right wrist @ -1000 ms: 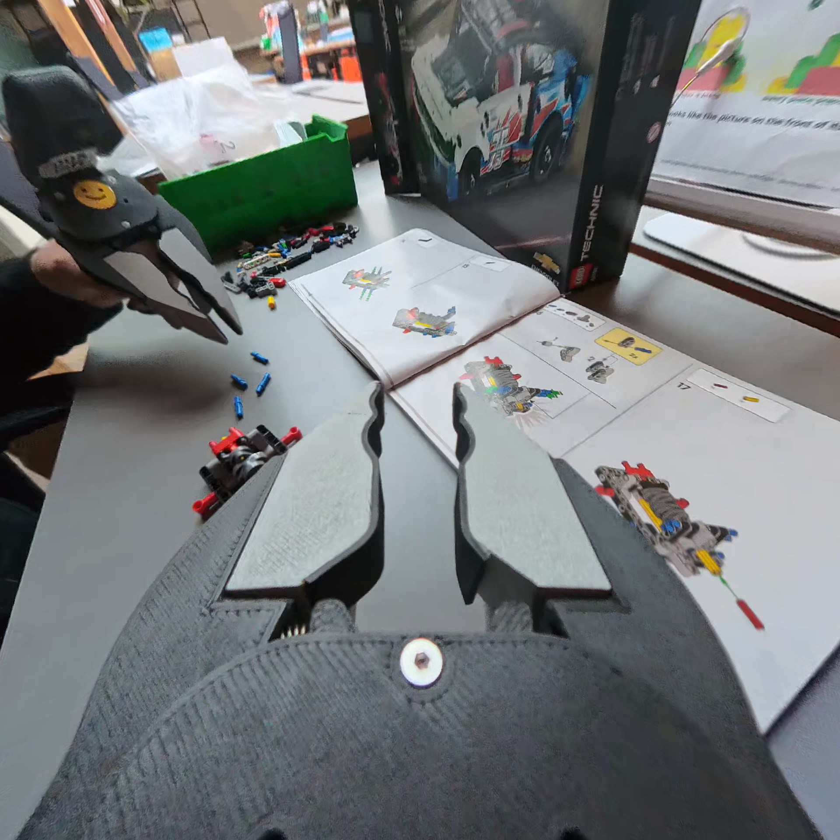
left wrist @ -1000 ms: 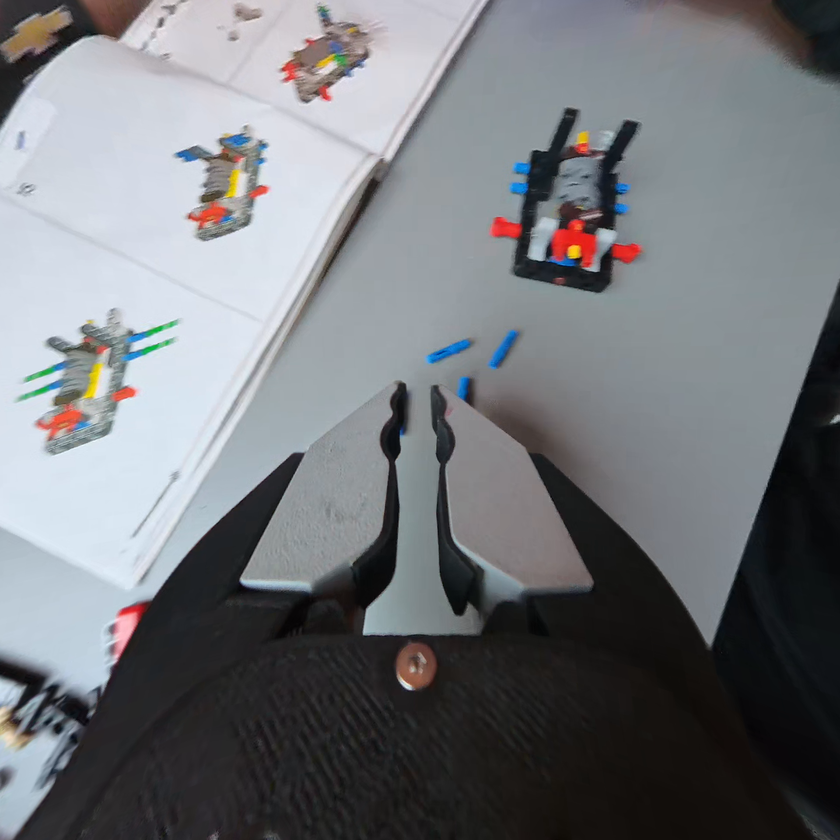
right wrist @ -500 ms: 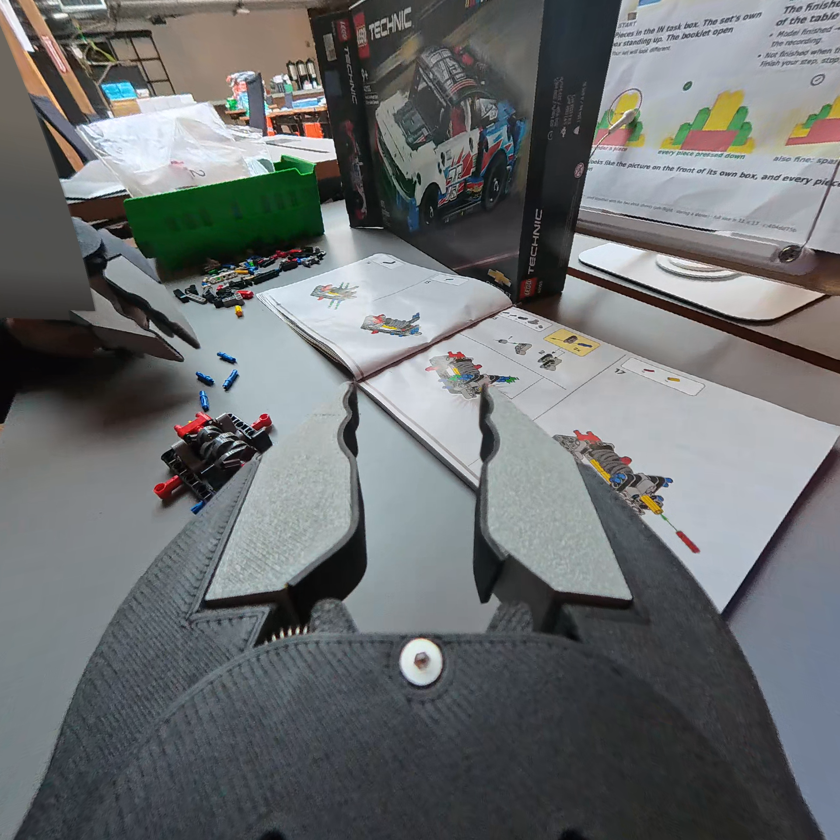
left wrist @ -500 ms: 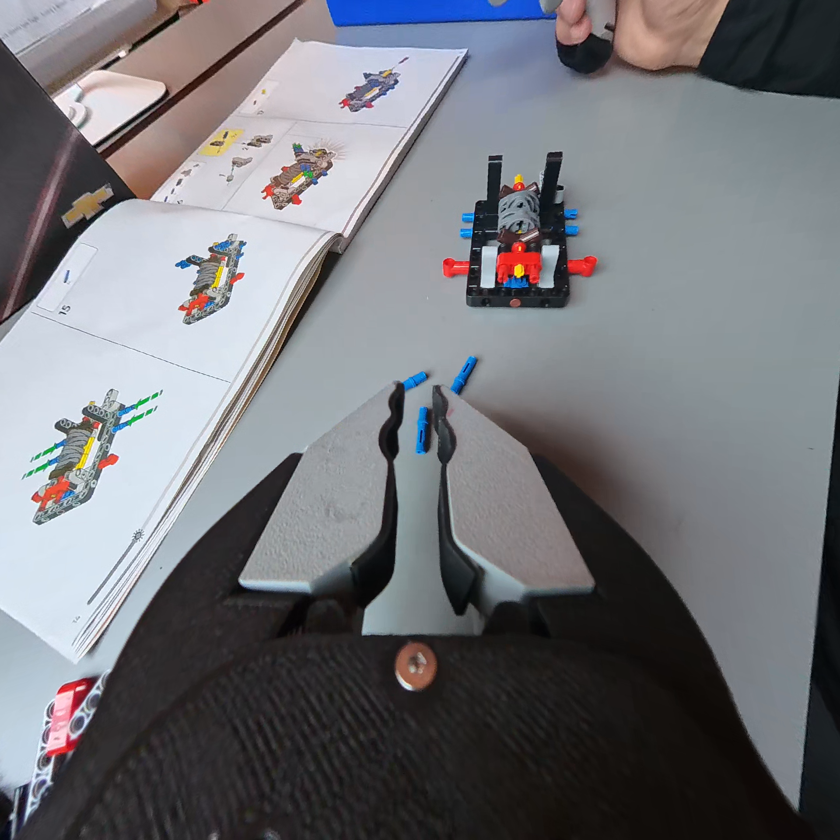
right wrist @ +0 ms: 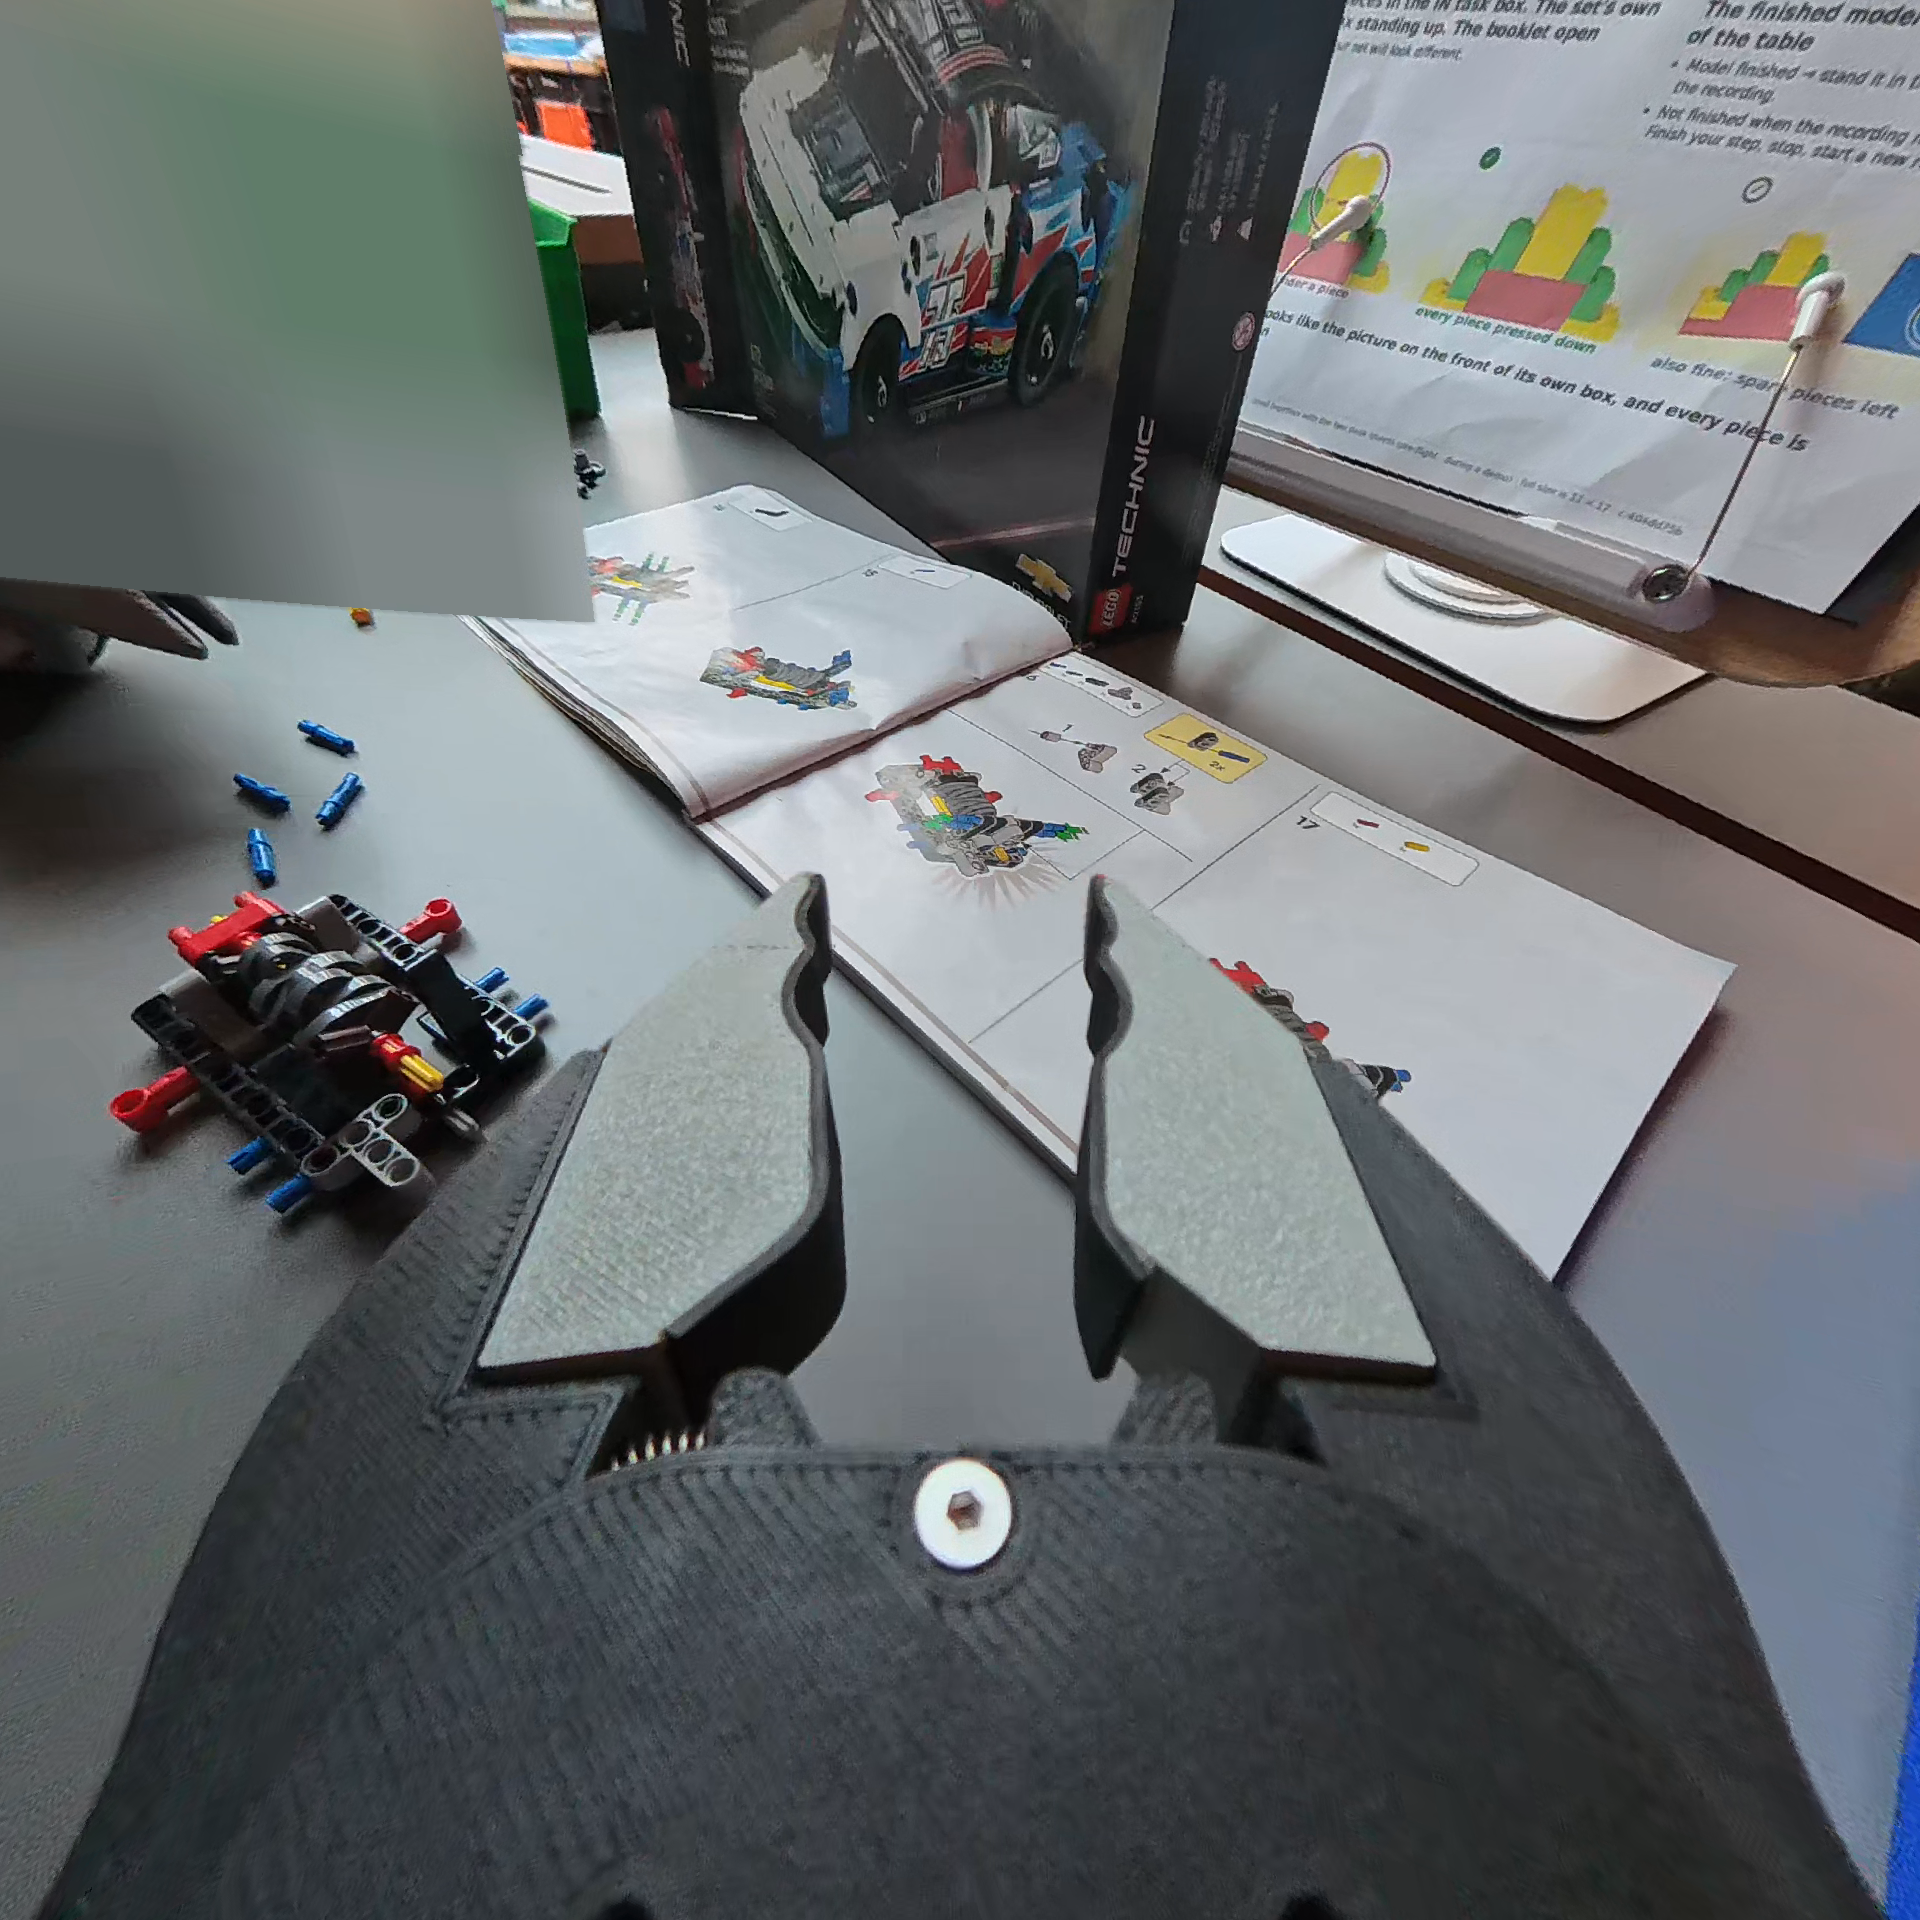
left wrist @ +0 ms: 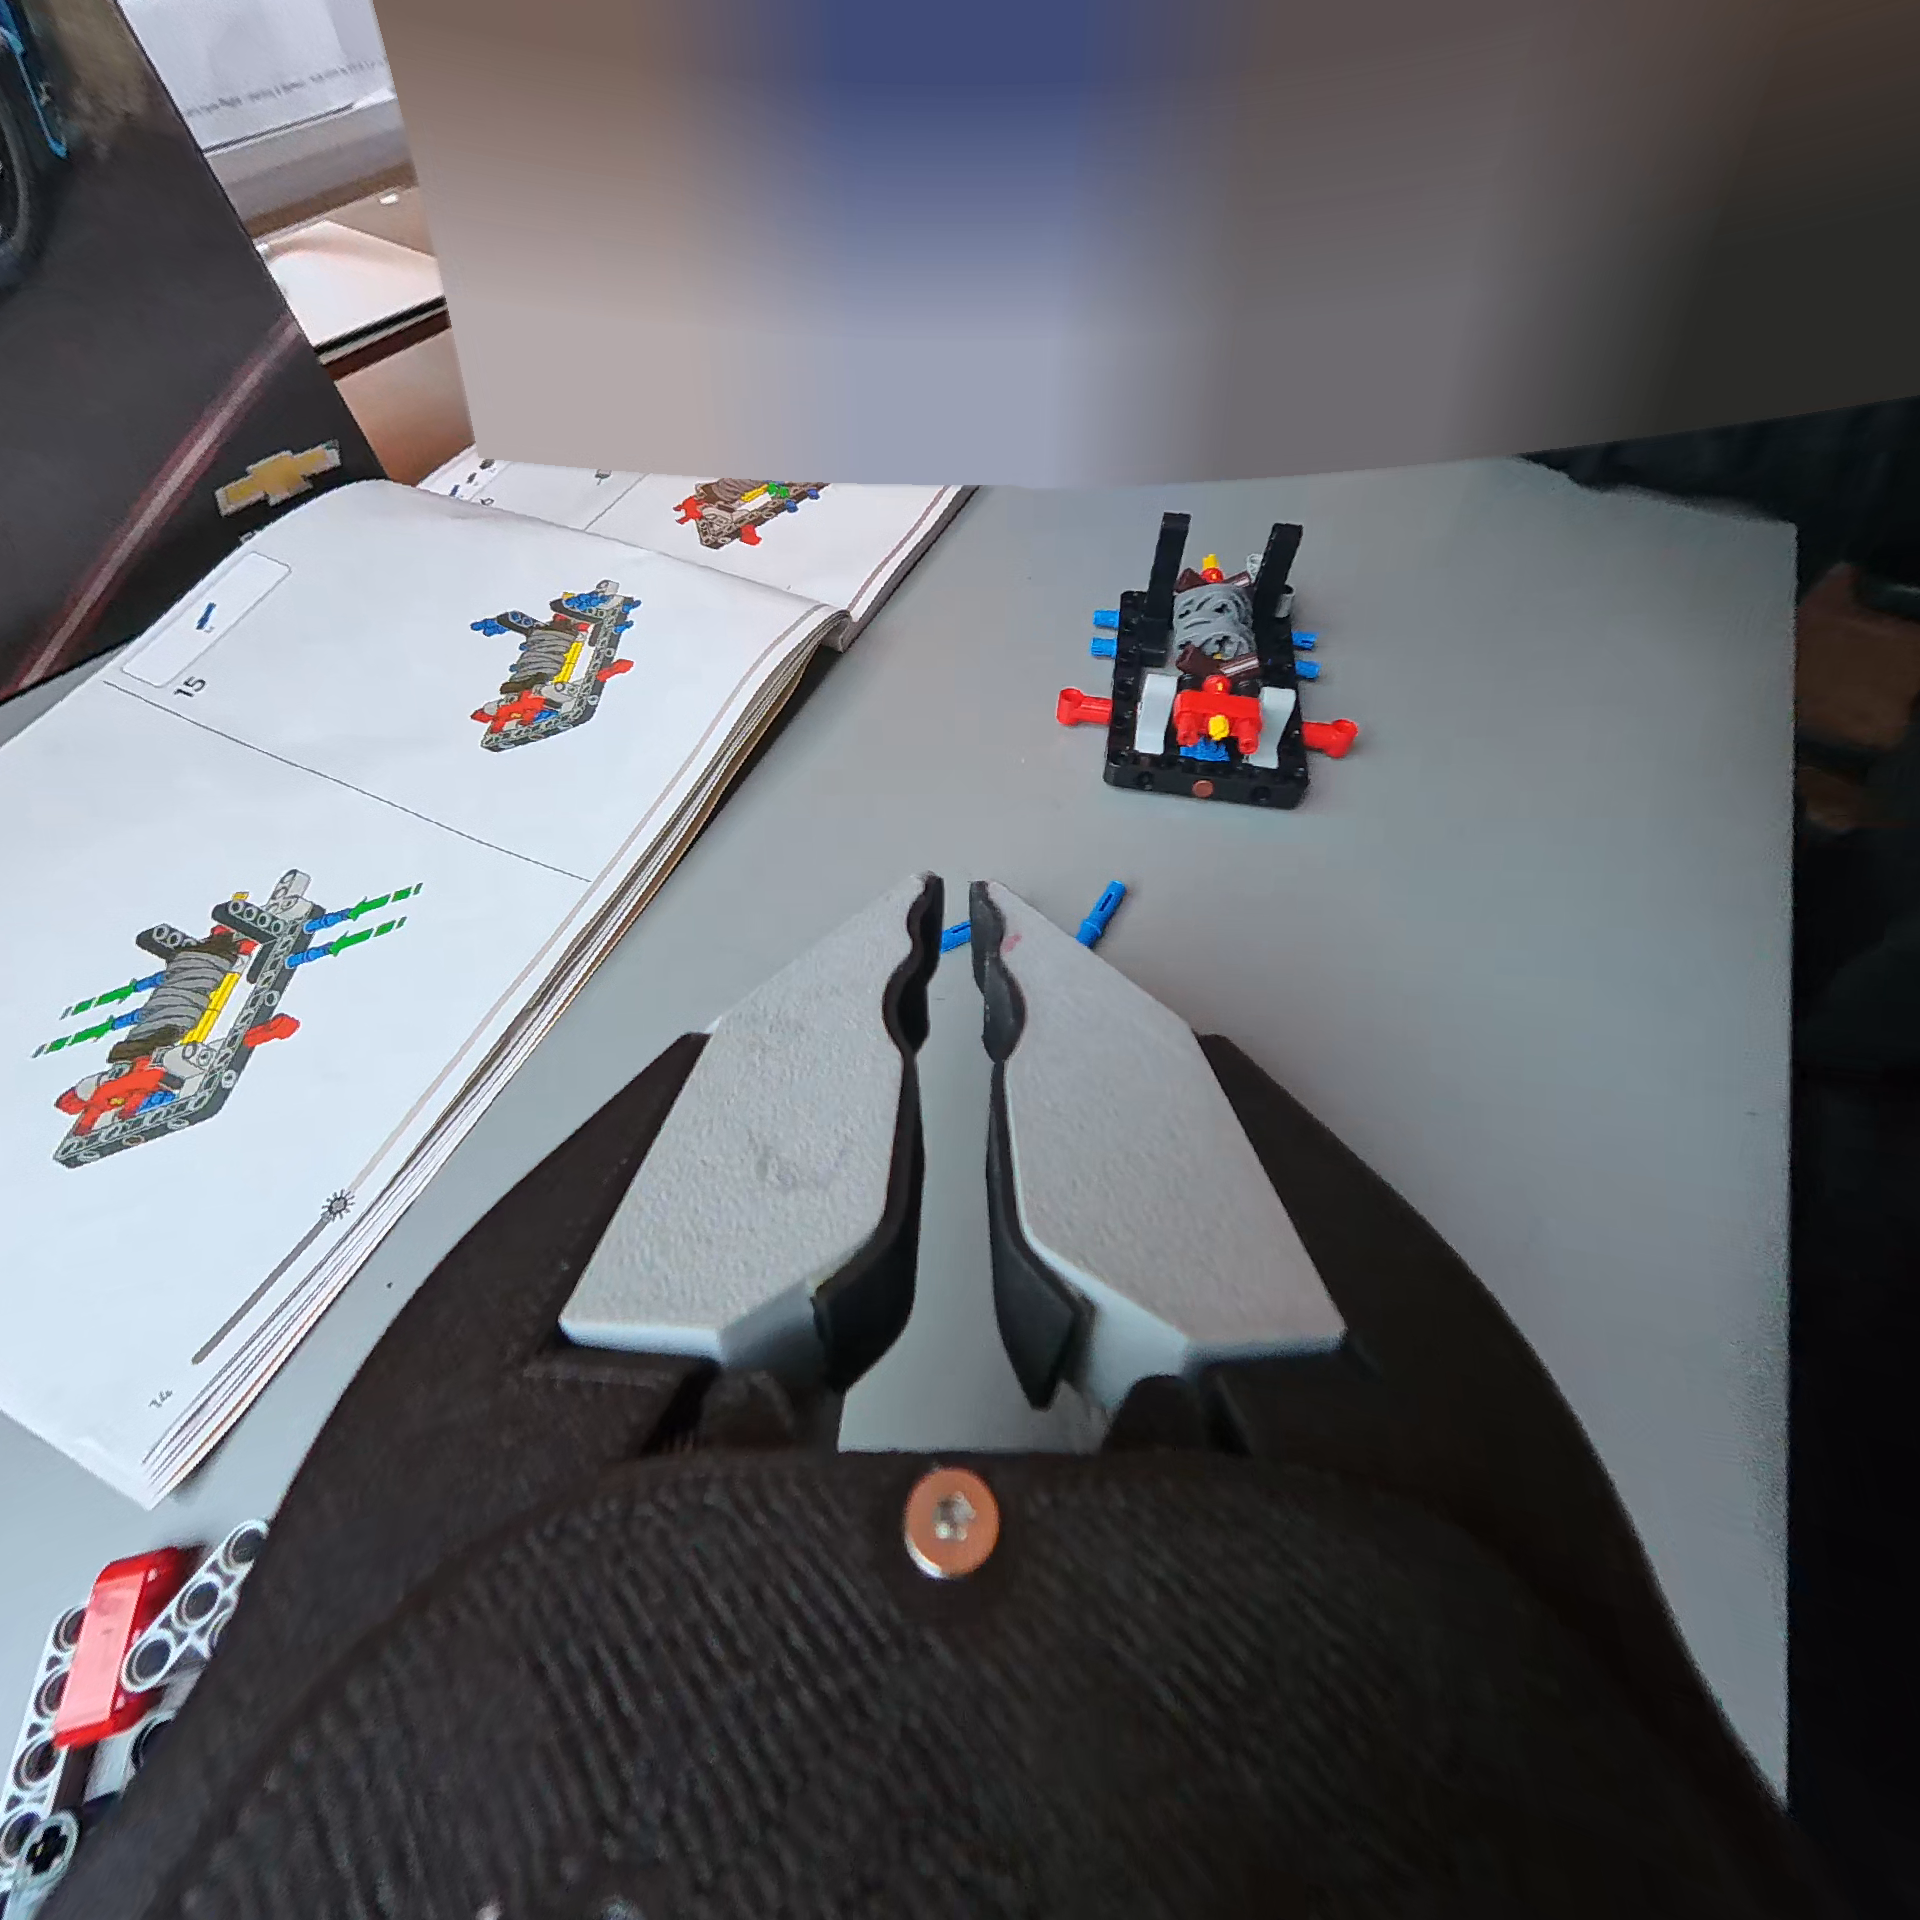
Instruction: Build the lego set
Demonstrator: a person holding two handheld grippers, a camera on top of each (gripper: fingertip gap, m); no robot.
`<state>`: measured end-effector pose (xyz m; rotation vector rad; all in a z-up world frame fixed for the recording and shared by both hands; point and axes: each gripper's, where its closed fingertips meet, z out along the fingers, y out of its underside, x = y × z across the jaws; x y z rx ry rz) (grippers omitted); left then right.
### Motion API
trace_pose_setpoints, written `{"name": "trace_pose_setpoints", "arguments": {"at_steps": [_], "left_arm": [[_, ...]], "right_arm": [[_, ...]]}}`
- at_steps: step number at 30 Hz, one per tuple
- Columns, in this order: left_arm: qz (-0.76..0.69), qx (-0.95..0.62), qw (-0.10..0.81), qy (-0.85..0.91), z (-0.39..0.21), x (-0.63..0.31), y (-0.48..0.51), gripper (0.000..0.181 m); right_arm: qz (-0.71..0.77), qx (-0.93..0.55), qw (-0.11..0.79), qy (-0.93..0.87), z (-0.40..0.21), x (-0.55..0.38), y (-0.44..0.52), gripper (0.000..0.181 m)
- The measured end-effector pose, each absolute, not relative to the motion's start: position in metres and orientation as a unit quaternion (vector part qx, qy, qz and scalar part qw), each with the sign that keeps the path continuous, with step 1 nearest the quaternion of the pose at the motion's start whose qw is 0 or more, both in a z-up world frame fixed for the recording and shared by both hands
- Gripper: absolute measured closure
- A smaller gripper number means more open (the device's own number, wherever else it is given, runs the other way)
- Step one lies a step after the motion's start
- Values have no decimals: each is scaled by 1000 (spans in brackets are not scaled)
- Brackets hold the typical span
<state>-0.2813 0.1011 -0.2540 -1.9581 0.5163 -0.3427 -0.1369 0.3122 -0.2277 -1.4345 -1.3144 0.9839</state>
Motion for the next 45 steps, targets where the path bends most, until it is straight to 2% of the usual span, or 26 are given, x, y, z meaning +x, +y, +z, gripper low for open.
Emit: {"name": "trace_pose_setpoints", "arguments": {"at_steps": [31,37,39,41,45], "left_arm": [[-159,-802,545,188,-243,-289,102,181],[-153,-801,548,189,-242,-290,103,181],[-156,-800,551,182,-241,-292,104,178],[-160,-799,555,165,-239,-298,104,173],[-184,-793,568,120,-233,-311,106,154]], "right_arm": [[392,-597,464,-523,-230,-130,321,133],[352,-600,467,-545,-241,-140,321,117],[336,-598,470,-555,-244,-143,320,111],[339,-591,472,-560,-243,-146,315,115],[360,-583,468,-558,-239,-147,306,112]]}}
